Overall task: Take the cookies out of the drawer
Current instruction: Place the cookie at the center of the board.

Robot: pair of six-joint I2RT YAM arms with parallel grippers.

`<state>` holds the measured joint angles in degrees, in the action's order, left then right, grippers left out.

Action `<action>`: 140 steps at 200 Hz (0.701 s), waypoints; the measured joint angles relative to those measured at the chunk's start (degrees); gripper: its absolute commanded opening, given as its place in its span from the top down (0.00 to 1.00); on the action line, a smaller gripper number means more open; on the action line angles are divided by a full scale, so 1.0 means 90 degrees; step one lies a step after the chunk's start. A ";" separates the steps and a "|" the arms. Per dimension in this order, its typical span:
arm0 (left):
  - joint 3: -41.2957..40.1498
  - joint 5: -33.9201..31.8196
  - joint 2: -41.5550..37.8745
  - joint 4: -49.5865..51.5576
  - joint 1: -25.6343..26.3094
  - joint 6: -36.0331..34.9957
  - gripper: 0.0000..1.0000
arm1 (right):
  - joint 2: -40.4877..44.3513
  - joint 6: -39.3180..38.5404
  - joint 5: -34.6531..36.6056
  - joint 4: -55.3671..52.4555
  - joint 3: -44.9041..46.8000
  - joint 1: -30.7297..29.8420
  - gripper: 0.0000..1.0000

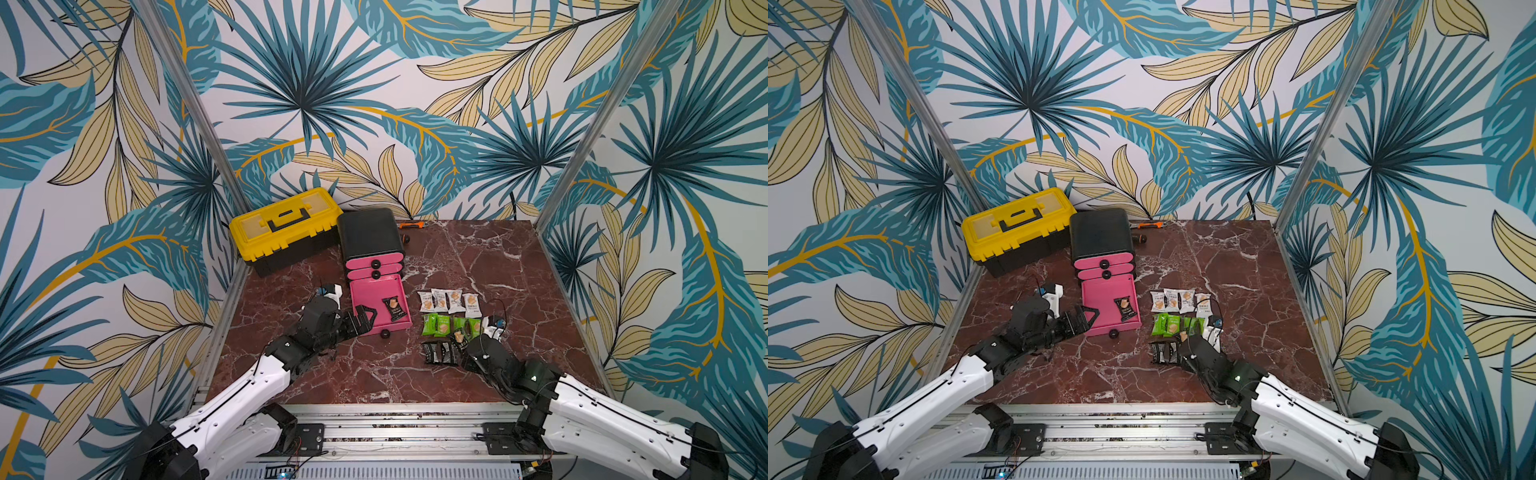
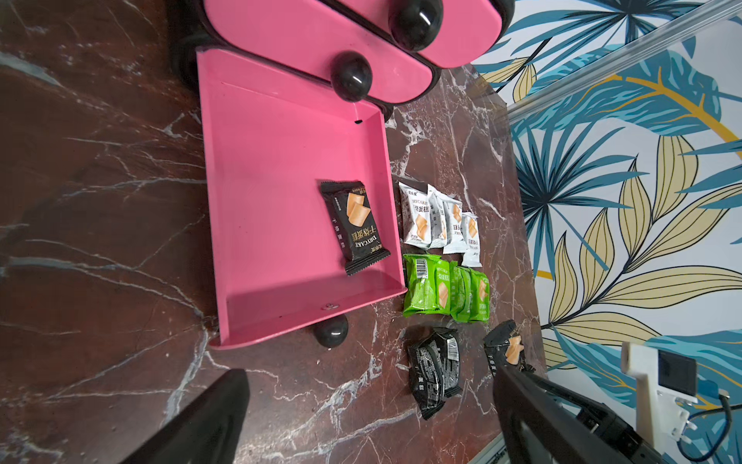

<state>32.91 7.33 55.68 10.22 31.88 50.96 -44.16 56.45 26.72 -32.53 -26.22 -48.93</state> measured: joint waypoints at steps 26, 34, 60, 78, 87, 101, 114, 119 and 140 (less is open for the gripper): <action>0.0000 -0.0102 0.0146 -0.0083 0.0124 0.0085 0.00 | 0.0090 0.0233 -0.0017 -0.0175 0.0316 0.0000 1.00; 0.0002 -0.0107 0.0211 -0.0097 0.0151 0.0102 0.00 | 0.0058 0.0296 -0.0017 -0.0180 0.0369 0.0000 1.00; 0.0007 -0.0119 0.0415 -0.0114 0.0221 0.0107 0.00 | -0.0129 0.0452 0.0005 0.0058 0.0510 0.0000 1.00; 0.0007 -0.0134 0.0481 -0.0119 0.0287 0.0107 0.00 | -0.0345 0.0571 0.0041 0.0359 0.0619 0.0000 1.00; 0.0010 -0.0141 0.0495 -0.0131 0.0308 0.0107 0.00 | -0.0464 0.0624 0.0053 0.0508 0.0670 0.0000 1.00; 0.0017 -0.0153 0.0527 -0.0165 0.0330 0.0107 0.00 | -0.0646 0.0736 0.0058 0.0731 0.0729 0.0000 0.99; 0.0017 -0.0155 0.0551 -0.0168 0.0342 0.0104 0.00 | -0.0746 0.0831 0.0068 0.0857 0.0758 0.0000 0.95; 0.0017 -0.0158 0.0561 -0.0168 0.0342 0.0104 0.00 | -0.0765 0.0877 0.0078 0.0903 0.0770 0.0000 0.91; 0.0024 -0.0185 0.0600 -0.0168 0.0367 0.0102 0.00 | -0.0702 0.0993 0.0109 0.1010 0.0831 0.0000 0.79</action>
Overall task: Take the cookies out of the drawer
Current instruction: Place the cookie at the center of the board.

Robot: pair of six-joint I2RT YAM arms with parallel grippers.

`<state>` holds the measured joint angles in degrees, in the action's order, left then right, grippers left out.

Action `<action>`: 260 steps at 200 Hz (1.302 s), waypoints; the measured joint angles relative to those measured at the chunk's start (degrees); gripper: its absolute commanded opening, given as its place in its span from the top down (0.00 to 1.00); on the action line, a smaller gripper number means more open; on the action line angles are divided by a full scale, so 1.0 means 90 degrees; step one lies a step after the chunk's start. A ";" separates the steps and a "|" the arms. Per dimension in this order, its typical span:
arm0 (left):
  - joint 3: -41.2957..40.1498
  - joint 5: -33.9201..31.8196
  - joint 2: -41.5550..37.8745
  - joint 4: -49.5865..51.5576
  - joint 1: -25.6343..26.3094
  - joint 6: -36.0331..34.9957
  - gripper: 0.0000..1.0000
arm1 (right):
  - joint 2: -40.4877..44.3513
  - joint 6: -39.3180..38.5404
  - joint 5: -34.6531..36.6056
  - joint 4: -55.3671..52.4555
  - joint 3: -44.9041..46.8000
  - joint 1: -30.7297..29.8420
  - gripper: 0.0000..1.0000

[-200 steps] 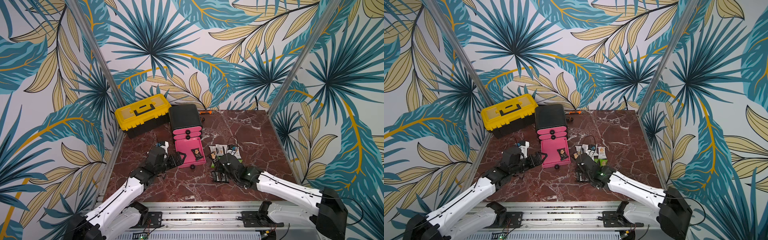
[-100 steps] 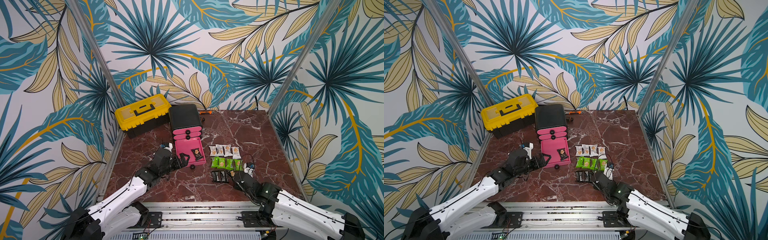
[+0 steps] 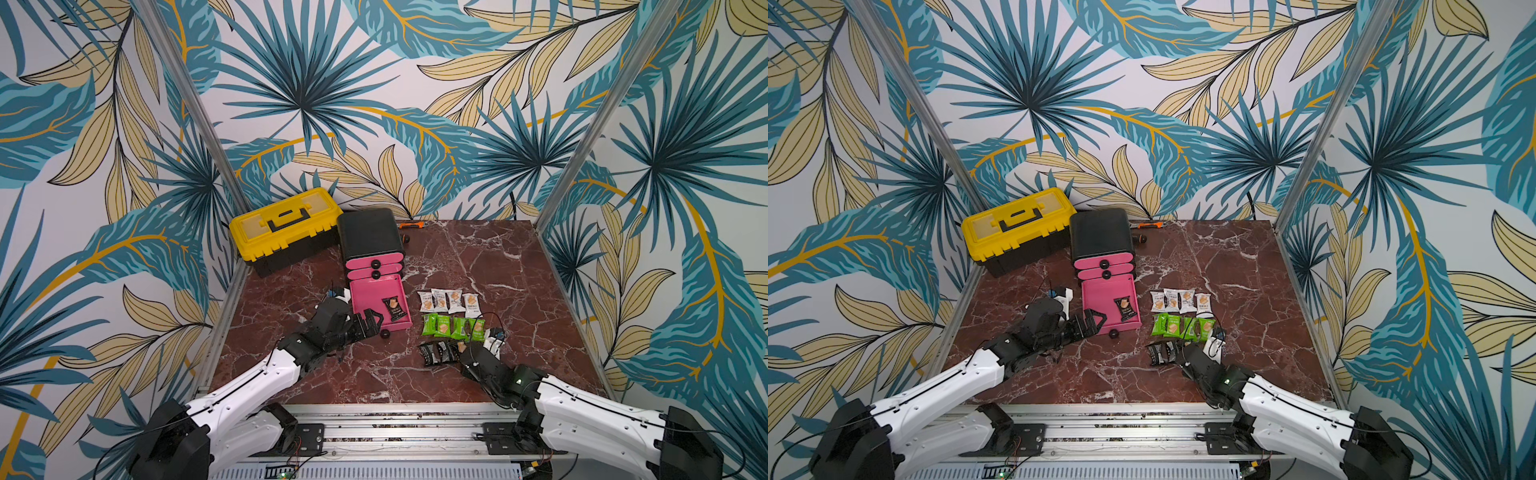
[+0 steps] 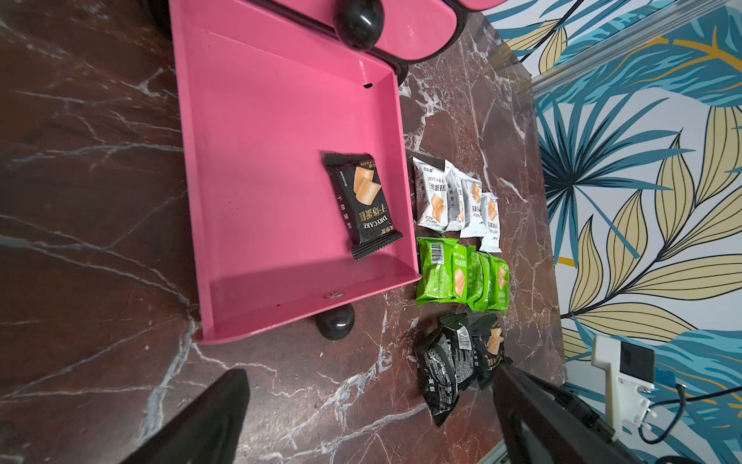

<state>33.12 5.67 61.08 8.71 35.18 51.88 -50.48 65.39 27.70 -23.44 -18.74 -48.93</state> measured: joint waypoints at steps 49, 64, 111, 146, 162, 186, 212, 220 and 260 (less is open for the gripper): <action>0.0002 -0.0044 0.0012 0.0000 0.0012 -0.0002 0.00 | 0.0736 0.0036 0.0090 -0.0114 0.0051 -0.0005 0.44; 0.0044 -0.0046 0.0063 0.0027 0.0012 -0.0053 0.00 | 0.0920 -0.0034 0.0107 -0.0265 0.0032 -0.0005 0.40; 0.0542 -0.0379 0.0083 0.0301 -0.0097 -0.0396 0.00 | 0.0389 -0.1001 -0.0126 -0.0403 -0.0981 -0.0005 0.32; 0.0527 -0.0090 -0.0078 0.0197 -0.1110 -0.0381 0.00 | -0.1246 -0.1620 -0.0685 0.0129 -0.2356 -0.0002 0.31; 0.0527 -0.0058 -0.0163 0.0206 -0.1304 -0.0415 0.00 | -0.2297 -0.1928 -0.1044 0.0328 -0.3174 -0.0005 0.31; 0.0527 0.0024 -0.0257 0.0333 -0.1421 -0.0510 0.00 | -0.3755 -0.2348 -0.1370 0.0425 -0.4478 -0.0005 0.31; 0.0355 0.0092 -0.0522 0.0386 -0.1690 -0.0532 0.00 | -0.4845 -0.2744 -0.1443 0.0459 -0.5340 -0.0002 0.31; 0.0238 0.0112 -0.0668 0.0396 -0.1785 -0.0534 0.00 | -0.5134 -0.2854 -0.1435 0.0437 -0.5535 0.0005 0.31; 0.0083 0.0138 -0.0998 0.0546 -0.1965 -0.0583 0.00 | -0.6246 -0.3327 -0.1333 0.0357 -0.6210 0.0027 0.30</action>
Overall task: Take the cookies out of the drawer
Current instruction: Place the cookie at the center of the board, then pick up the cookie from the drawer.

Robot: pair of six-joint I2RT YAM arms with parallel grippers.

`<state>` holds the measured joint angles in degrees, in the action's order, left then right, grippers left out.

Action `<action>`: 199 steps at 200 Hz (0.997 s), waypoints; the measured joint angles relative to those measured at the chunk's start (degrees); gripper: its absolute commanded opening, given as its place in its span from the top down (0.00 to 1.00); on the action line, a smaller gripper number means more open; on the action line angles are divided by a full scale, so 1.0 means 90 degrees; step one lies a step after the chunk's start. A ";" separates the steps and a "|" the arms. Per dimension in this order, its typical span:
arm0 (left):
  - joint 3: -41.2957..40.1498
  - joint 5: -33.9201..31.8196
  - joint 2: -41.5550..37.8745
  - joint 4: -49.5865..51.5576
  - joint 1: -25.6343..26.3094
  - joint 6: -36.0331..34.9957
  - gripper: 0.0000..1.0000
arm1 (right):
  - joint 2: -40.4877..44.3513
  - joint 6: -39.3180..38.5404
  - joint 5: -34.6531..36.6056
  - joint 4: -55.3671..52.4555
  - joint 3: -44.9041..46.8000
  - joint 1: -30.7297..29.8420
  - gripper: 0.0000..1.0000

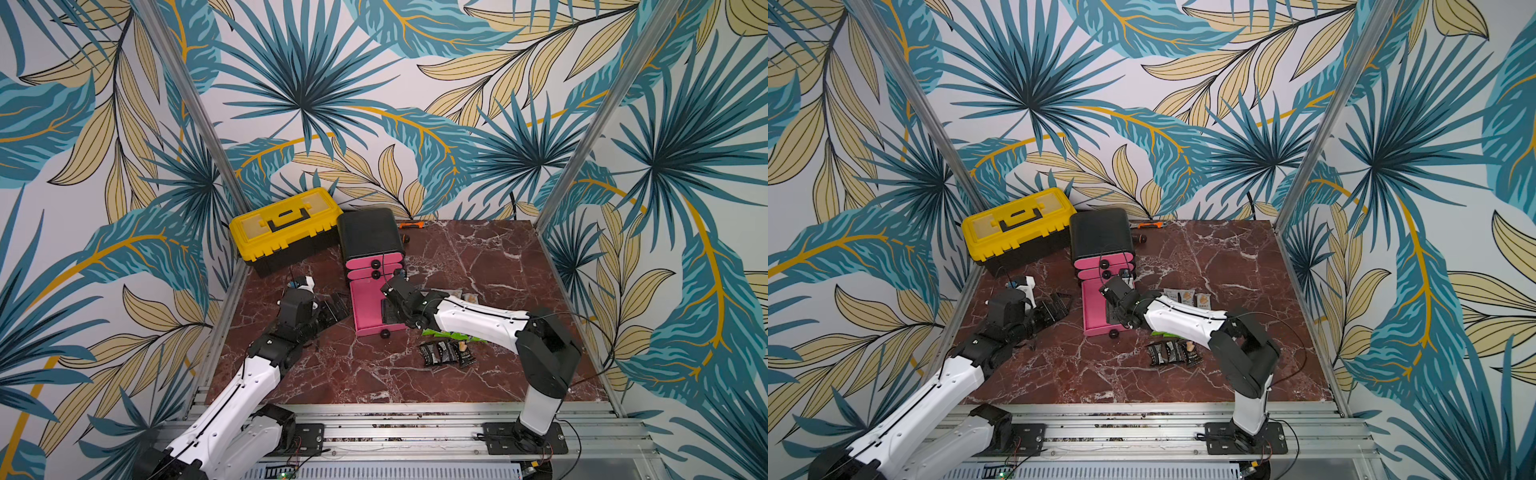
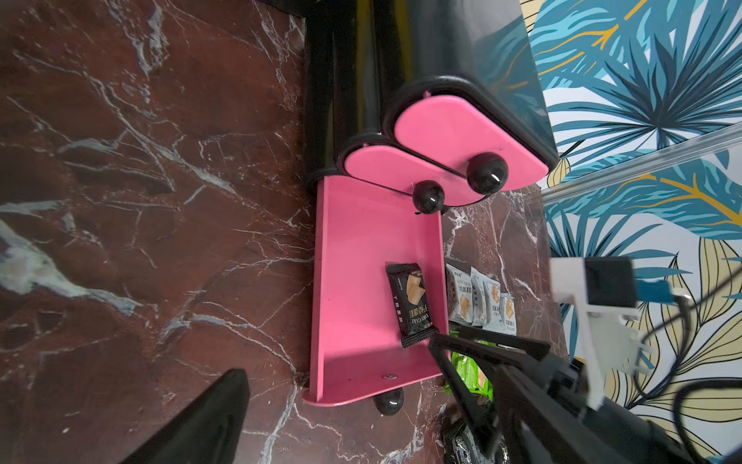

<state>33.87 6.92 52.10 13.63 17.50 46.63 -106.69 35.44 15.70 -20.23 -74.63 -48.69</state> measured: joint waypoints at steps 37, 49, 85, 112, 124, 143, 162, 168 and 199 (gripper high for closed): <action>-0.0051 0.0027 -0.0015 -0.0005 -0.0027 -0.0083 0.00 | -0.0393 -0.0192 0.0228 -0.0005 -0.0131 0.0019 0.29; -0.0056 0.0046 -0.0007 -0.0007 -0.0036 -0.0095 0.00 | -0.0486 -0.0228 0.0267 0.0005 -0.0180 0.0044 0.29; -0.0056 0.0063 -0.0002 -0.0005 -0.0039 -0.0177 0.00 | -0.0692 -0.0233 0.0277 0.0163 -0.0192 0.0078 0.29; -0.0056 0.0061 -0.0002 -0.0002 -0.0039 -0.0233 0.00 | -0.0695 -0.0231 0.0274 0.0335 -0.0177 0.0078 0.29; -0.0056 0.0061 -0.0002 -0.0005 -0.0039 -0.0240 0.00 | -0.0699 -0.0231 0.0272 0.0389 -0.0177 0.0078 0.29; -0.0056 0.0068 0.0007 -0.0015 -0.0039 -0.0240 0.00 | -0.0794 -0.0228 0.0274 0.0437 -0.0197 0.0078 0.29; -0.0056 0.0090 0.0051 -0.0039 -0.0039 -0.0238 0.00 | -0.1022 -0.0221 0.0272 0.0461 -0.0228 0.0078 0.29; -0.0056 0.0097 0.0063 -0.0049 -0.0039 -0.0238 0.00 | -0.1086 -0.0216 0.0328 0.0503 -0.0255 0.0070 0.30; -0.0056 0.0129 0.0078 -0.0068 -0.0039 -0.0236 0.00 | -0.1103 -0.0170 0.0245 0.0580 -0.0291 0.0029 0.30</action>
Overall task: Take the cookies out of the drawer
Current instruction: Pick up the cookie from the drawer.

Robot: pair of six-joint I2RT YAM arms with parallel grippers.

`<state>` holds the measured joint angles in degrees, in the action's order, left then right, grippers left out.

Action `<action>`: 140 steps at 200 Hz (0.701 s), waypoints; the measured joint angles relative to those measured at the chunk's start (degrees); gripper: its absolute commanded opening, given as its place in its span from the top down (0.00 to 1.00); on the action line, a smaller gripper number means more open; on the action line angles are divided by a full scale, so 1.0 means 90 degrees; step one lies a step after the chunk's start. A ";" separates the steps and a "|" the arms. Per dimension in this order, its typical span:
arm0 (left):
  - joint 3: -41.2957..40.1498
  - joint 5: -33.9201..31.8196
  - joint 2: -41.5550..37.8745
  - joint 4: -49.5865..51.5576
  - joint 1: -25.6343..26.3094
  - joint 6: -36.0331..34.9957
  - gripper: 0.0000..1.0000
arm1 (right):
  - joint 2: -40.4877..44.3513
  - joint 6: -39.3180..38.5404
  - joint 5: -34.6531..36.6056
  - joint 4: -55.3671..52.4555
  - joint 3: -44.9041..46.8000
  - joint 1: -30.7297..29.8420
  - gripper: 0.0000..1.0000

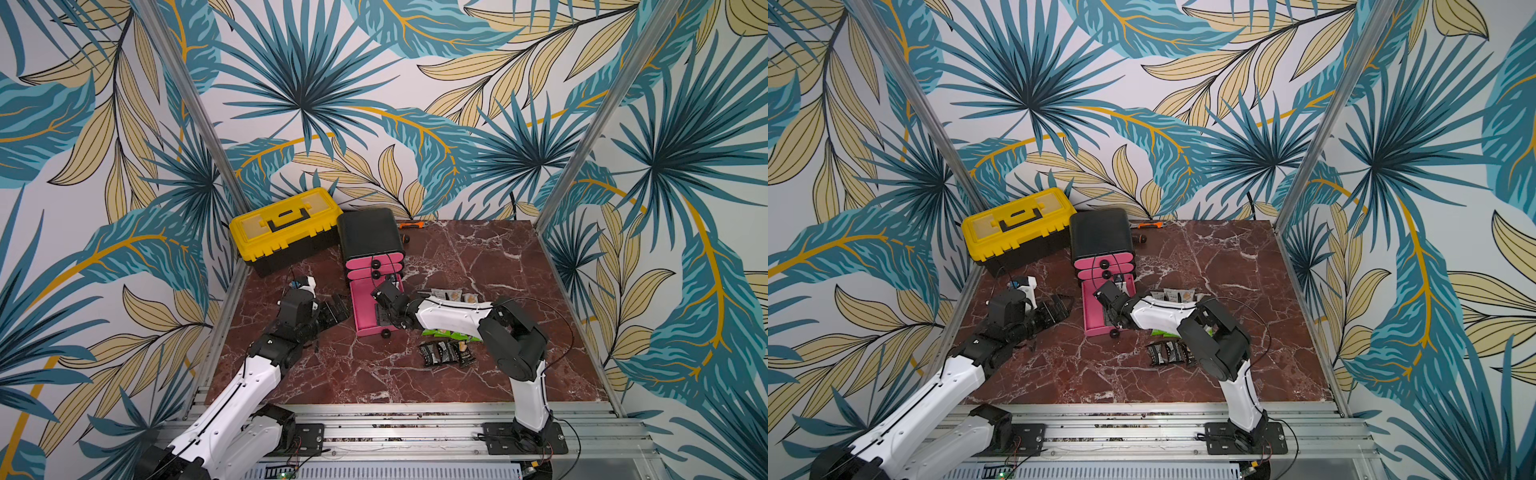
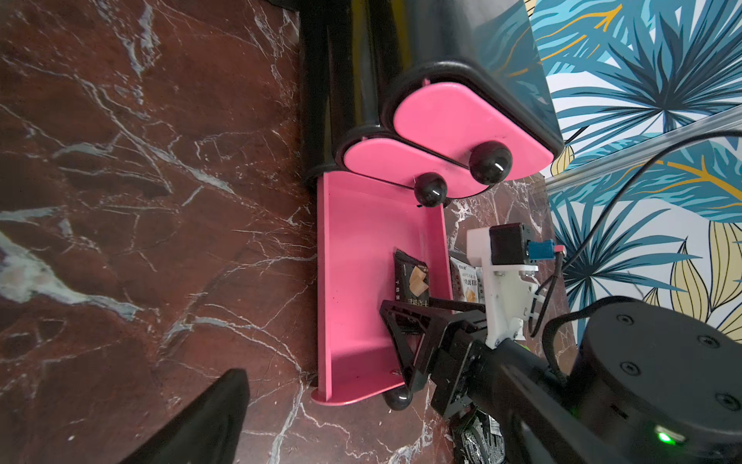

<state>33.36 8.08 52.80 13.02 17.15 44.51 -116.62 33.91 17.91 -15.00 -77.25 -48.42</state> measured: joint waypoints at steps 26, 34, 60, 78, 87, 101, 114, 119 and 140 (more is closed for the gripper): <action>-0.0007 0.0017 0.0000 -0.0032 0.0000 0.0005 0.00 | 0.0114 0.0041 0.0012 0.0027 0.0134 -0.0085 0.27; -0.0024 0.0029 0.0000 -0.0061 0.0000 0.0007 0.00 | 0.0155 0.0044 0.0034 -0.0007 0.0165 -0.0104 0.26; -0.0061 0.0087 0.0000 -0.0109 0.0000 0.0044 0.00 | 0.0170 0.0041 0.0080 -0.0117 0.0136 -0.0117 0.25; -0.0061 0.0138 0.0000 -0.0148 0.0000 0.0053 0.00 | 0.0112 0.0041 0.0068 -0.0223 0.0007 -0.0080 0.25; -0.0061 0.0158 0.0000 -0.0151 0.0000 0.0053 0.00 | 0.0034 0.0041 0.0063 -0.0223 -0.0095 -0.0066 0.25; -0.0061 0.0177 0.0000 -0.0148 0.0000 0.0051 0.00 | -0.0121 0.0044 0.0053 -0.0223 -0.0238 -0.0046 0.25; -0.0061 0.0180 0.0000 -0.0138 -0.0002 0.0046 0.00 | -0.0248 0.0051 0.0117 -0.0219 -0.0389 -0.0046 0.29; -0.0061 0.0180 0.0000 -0.0136 -0.0002 0.0039 0.00 | -0.0289 0.0053 0.0124 -0.0214 -0.0442 -0.0046 0.31; -0.0061 0.0177 0.0000 -0.0102 0.0000 -0.0005 0.00 | -0.0342 0.0100 0.0177 -0.0136 -0.0488 -0.0046 0.38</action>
<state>32.82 9.67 52.80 12.10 17.15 44.47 -119.70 34.81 19.51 -16.23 -81.65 -48.84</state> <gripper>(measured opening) 0.999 0.651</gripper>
